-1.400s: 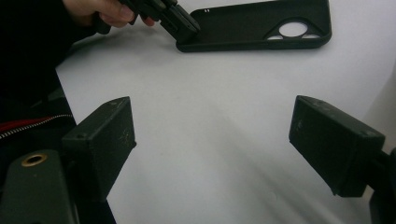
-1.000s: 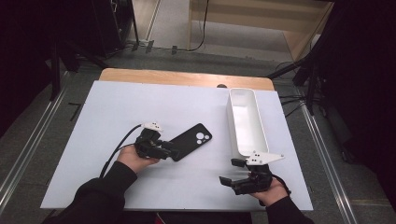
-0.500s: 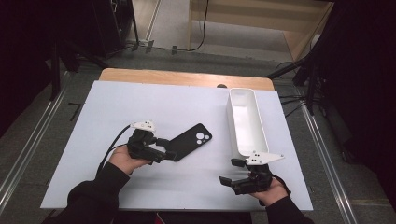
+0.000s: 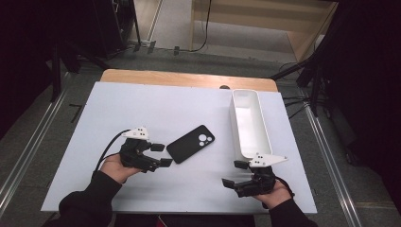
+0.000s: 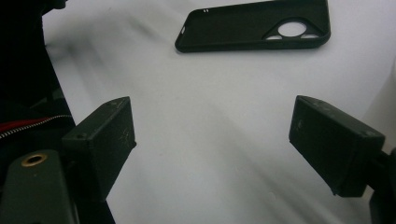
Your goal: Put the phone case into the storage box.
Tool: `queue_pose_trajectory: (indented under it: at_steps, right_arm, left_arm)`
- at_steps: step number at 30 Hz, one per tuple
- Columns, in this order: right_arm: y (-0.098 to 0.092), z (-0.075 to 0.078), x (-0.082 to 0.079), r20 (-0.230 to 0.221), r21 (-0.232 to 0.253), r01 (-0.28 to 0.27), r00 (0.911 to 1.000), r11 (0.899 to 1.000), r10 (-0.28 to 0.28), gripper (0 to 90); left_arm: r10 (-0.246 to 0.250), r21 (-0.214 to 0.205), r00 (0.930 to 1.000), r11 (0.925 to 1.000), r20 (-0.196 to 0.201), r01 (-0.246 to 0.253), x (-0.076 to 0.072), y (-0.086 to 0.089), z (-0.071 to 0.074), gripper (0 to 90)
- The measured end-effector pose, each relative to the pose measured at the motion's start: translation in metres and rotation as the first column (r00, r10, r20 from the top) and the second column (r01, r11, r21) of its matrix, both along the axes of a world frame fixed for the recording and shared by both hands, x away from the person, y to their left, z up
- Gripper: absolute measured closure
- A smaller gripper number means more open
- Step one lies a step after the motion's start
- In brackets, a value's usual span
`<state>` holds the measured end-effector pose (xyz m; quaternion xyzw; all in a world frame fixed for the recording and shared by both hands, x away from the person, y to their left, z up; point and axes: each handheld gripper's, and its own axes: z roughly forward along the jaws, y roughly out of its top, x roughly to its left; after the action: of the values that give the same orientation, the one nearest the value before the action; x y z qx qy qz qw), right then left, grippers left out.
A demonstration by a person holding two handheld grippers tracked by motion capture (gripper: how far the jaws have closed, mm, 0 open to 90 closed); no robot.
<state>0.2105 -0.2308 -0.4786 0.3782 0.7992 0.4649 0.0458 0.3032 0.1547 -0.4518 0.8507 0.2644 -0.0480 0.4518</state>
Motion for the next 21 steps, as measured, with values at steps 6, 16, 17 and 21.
queue_pose_trajectory:
  at_steps: [6, 16, 17, 21]
  right_arm:
    - [0.0, 0.0, 0.0, 0.0, -0.002, 0.003, 1.0, 1.0, -0.003, 12.9]
    - [-0.001, -0.001, 0.001, 0.002, -0.007, 0.012, 0.9999, 1.0, -0.012, 12.9]
    - [-0.001, -0.001, 0.001, 0.004, -0.007, 0.014, 0.9999, 1.0, -0.014, 12.9]
    - [0.0, -0.001, 0.002, 0.004, -0.008, 0.012, 0.9999, 1.0, -0.012, 12.9]
  left_arm:
    - [0.009, 0.004, 1.0, 1.0, -0.001, -0.009, -0.005, 0.01, 0.0, 21.3]
    - [0.047, 0.008, 0.9989, 0.9989, -0.001, -0.047, -0.016, 0.033, -0.003, 17.6]
    - [0.051, 0.008, 0.9987, 0.9987, -0.002, -0.051, -0.017, 0.035, -0.003, 16.1]
    - [0.068, 0.009, 0.9976, 0.9977, -0.013, -0.067, -0.02, 0.045, -0.005, 16.1]
